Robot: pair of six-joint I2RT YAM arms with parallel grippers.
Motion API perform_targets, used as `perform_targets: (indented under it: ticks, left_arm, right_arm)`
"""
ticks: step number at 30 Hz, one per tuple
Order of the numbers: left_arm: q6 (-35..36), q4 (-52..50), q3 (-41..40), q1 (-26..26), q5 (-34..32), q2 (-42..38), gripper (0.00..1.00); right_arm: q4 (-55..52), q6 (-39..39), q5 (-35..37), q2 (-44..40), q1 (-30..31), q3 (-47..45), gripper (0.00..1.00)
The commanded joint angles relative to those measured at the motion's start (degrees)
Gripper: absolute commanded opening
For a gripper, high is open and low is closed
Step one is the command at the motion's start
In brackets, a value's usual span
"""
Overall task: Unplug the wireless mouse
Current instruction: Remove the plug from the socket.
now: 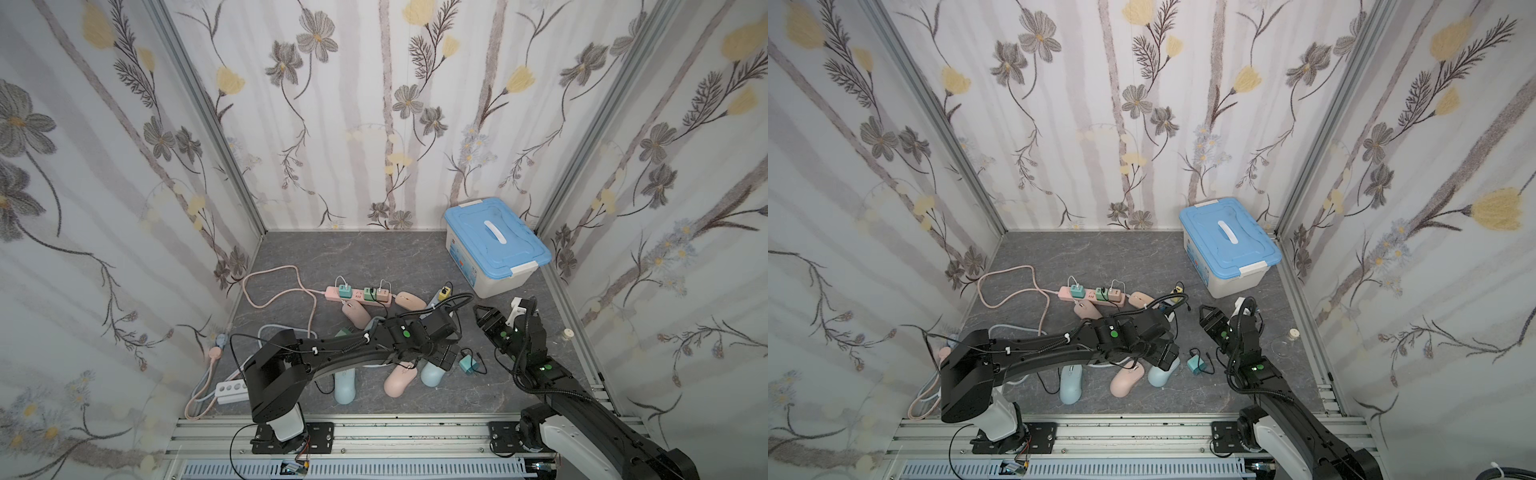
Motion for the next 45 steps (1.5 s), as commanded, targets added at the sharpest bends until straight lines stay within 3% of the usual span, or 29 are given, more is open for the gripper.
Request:
perform_targets:
  ticks: [1, 9, 12, 23, 36, 45]
  left_arm:
    - [1.4, 1.8, 1.6, 2.1, 1.7, -2.1, 1.00]
    - [3.4, -7.0, 14.1, 9.8, 1.7, 3.7, 0.94]
    - [4.7, -13.3, 23.5, 12.0, 0.8, 9.9, 0.87]
    - [11.5, -27.3, 51.1, 14.4, -3.7, 31.8, 0.79]
    - [14.1, -25.0, 54.8, 14.5, 1.5, 40.3, 0.65]
    - [15.6, -25.3, 58.8, 14.6, 0.5, 45.0, 0.55]
  right_arm:
    - [0.3, -1.4, 0.4, 0.0, 0.1, 0.6, 0.72]
    - [-0.5, -3.2, -1.2, 3.1, 0.1, 2.7, 0.72]
    - [-0.3, -3.0, -1.7, 4.0, 0.1, 2.5, 0.72]
    - [-2.2, -3.7, -0.4, 1.7, -0.5, 2.1, 0.72]
    - [-1.1, -4.0, -1.4, 1.5, -1.9, 0.5, 0.72]
    - [-0.5, -3.9, -1.7, 1.9, -2.5, 0.1, 0.72]
